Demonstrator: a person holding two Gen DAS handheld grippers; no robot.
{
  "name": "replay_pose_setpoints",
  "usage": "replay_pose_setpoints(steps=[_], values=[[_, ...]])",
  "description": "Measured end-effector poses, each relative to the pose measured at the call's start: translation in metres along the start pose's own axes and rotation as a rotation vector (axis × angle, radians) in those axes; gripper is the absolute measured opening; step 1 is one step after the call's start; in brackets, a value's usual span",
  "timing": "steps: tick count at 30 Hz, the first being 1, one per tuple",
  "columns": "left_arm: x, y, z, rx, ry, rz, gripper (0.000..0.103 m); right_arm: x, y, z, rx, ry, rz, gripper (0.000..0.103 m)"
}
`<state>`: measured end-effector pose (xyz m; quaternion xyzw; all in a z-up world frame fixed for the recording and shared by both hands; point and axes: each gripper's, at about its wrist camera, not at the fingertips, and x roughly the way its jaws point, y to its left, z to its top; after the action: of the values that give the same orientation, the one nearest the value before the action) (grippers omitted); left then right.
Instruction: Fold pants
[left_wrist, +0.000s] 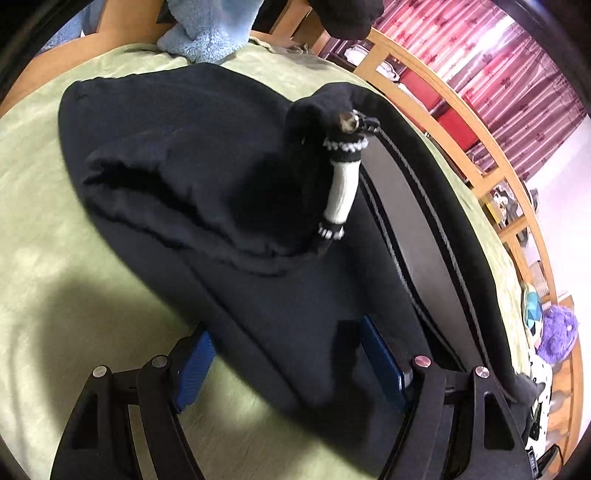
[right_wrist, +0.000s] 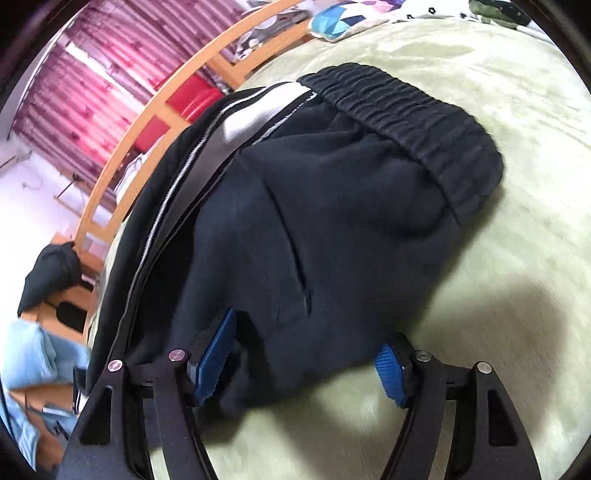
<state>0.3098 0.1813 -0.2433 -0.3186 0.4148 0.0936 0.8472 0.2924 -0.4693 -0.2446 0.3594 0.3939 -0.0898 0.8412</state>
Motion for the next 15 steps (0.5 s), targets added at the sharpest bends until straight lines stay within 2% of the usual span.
replay_pose_setpoints(steps=[1,2,3,4,6,7,10,15], values=[[0.002,-0.002,0.002,-0.001,-0.002,0.004,0.069,0.005,0.003,0.003,-0.004,-0.007,-0.006,0.072],[0.003,-0.004,0.003,-0.008,-0.010,0.018,0.065,0.010,0.008,0.006,-0.012,-0.011,-0.018,0.066],[0.004,-0.004,0.004,-0.017,-0.017,0.032,0.052,0.015,0.012,0.008,-0.019,-0.016,-0.020,0.052],[0.005,-0.005,0.005,-0.025,-0.020,0.046,0.036,0.018,0.014,0.009,-0.022,-0.011,-0.010,0.022],[0.004,-0.004,0.006,-0.009,-0.017,0.078,0.020,0.015,0.012,0.009,-0.026,-0.027,0.002,0.016],[-0.001,-0.002,0.005,-0.007,-0.020,0.064,0.013,0.007,0.007,0.010,-0.030,-0.040,0.009,0.014],[-0.020,0.000,-0.001,-0.018,-0.026,0.030,0.010,-0.019,-0.002,0.010,-0.035,-0.063,0.042,0.012],[-0.060,-0.013,-0.032,0.060,0.004,-0.022,0.010,-0.077,-0.011,0.003,-0.111,-0.122,-0.052,0.011]])
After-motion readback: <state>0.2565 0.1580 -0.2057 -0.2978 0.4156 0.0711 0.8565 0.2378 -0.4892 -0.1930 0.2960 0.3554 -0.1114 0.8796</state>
